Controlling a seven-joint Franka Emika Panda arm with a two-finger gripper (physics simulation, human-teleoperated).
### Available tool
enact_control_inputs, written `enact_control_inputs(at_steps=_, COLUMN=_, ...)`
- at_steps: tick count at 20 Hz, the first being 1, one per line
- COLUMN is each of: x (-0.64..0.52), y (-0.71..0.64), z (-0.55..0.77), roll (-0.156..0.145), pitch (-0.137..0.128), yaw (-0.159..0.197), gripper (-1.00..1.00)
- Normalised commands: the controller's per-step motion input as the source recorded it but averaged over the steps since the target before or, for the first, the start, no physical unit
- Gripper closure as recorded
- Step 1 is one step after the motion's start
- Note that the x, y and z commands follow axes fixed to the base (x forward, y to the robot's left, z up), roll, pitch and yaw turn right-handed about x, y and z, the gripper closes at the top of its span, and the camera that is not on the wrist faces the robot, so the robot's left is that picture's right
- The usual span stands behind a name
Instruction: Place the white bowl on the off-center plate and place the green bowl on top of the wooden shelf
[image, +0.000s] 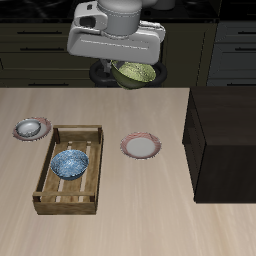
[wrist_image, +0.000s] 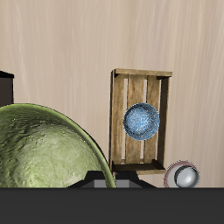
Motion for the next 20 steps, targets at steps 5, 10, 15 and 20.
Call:
enact_control_inputs(at_steps=5, x=-0.26, y=-0.03, z=0.21, roll=0.002, pitch=-0.047, yaw=0.013, gripper=1.00)
enact_control_inputs(at_steps=10, x=-0.21, y=0.24, z=0.05, roll=0.079, pitch=-0.014, yaw=0.025, gripper=1.00)
enact_control_inputs(at_steps=15, x=-0.13, y=0.21, z=0.07, roll=0.037, pitch=-0.013, yaw=0.011, gripper=1.00)
enact_control_inputs(at_steps=20, x=-0.21, y=0.39, z=0.10, roll=0.023, pitch=-0.016, yaw=0.023, gripper=1.00)
